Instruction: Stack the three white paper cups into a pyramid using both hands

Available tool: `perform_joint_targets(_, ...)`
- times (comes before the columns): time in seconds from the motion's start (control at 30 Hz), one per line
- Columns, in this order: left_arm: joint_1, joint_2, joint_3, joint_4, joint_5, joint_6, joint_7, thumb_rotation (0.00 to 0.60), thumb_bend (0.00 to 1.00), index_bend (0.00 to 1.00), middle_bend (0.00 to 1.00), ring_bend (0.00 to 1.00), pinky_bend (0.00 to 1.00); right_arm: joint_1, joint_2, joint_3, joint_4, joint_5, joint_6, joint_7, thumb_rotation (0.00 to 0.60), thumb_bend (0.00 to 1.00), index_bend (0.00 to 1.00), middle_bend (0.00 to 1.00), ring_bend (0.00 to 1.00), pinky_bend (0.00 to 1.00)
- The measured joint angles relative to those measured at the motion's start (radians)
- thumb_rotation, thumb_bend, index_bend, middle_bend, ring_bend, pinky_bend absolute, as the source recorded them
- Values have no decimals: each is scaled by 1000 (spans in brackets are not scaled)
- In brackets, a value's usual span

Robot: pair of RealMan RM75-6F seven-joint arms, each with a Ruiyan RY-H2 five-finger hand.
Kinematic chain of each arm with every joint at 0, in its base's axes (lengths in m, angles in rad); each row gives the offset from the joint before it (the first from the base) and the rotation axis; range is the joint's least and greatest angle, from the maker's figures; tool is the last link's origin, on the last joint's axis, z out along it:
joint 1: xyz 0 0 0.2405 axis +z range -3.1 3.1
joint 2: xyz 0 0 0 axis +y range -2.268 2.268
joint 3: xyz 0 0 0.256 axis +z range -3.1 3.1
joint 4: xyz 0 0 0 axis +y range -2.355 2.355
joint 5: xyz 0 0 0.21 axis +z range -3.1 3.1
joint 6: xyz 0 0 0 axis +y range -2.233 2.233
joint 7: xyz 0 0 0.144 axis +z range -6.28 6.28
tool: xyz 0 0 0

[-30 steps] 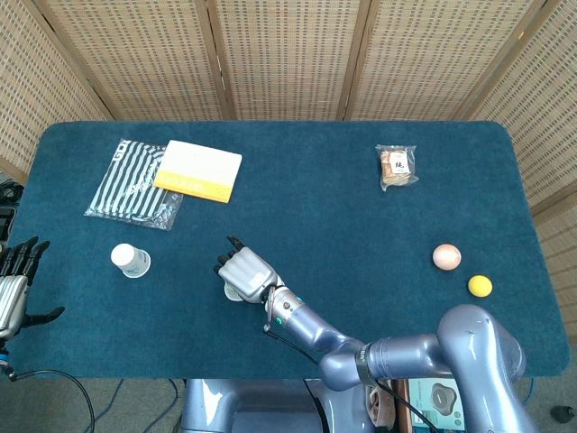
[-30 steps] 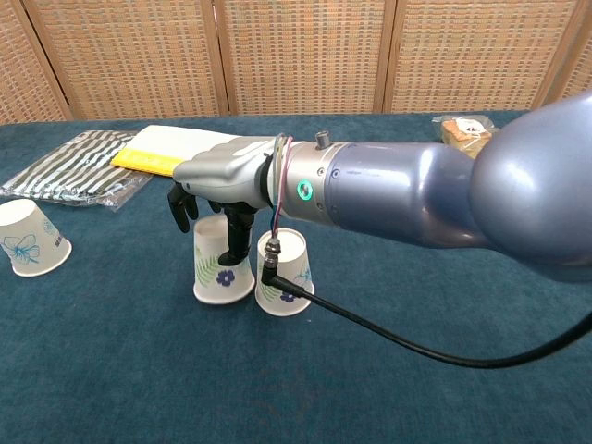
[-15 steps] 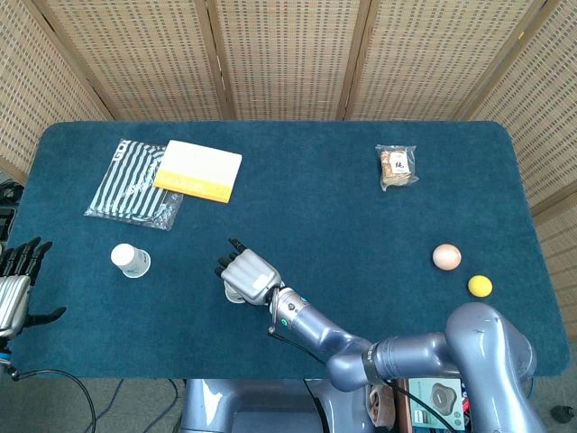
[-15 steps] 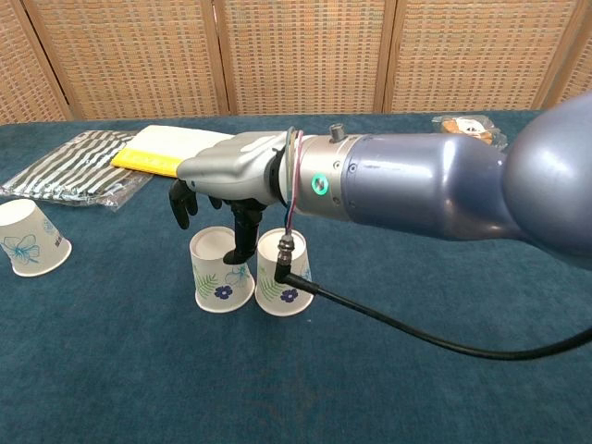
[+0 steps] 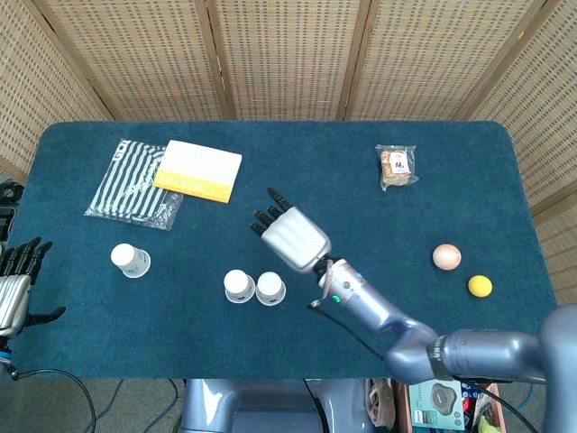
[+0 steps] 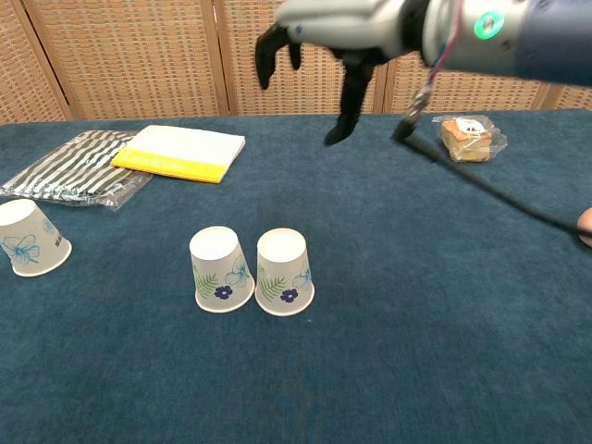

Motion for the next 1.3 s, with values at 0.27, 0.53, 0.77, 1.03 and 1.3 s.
perform_joint_targets(0.27, -45, -9, -8, 49, 27, -50, -36, 600, 68, 0, 0, 0, 0, -249, 196, -87, 65, -276, 221, 287, 600, 0, 0, 0, 0, 0)
perform_joint_targets(0.53, -142, -51, -8, 115, 100, -155, -59, 600, 68, 0, 0, 0, 0, -539, 210, -183, 235, -347, 454, 558, 600, 0, 0, 0, 0, 0)
perform_joint_targets(0.77, -208, -94, -30, 162, 57, -239, -43, 600, 68, 0, 0, 0, 1, -691, 151, -241, 270, -424, 566, 602, 600, 0, 0, 0, 0, 0)
perform_joint_targets(1.03, -258, -177, -39, 280, 27, -310, -78, 600, 68, 0, 31, 29, 93, -788, 92, -256, 295, -474, 633, 617, 600, 0, 0, 0, 0, 0)
perform_joint_targets(1.3, -288, -245, -38, 346, 1, -347, -87, 600, 80, 86, 200, 186, 303, -815, 81, -238, 332, -484, 609, 633, 600, 0, 0, 0, 0, 0)
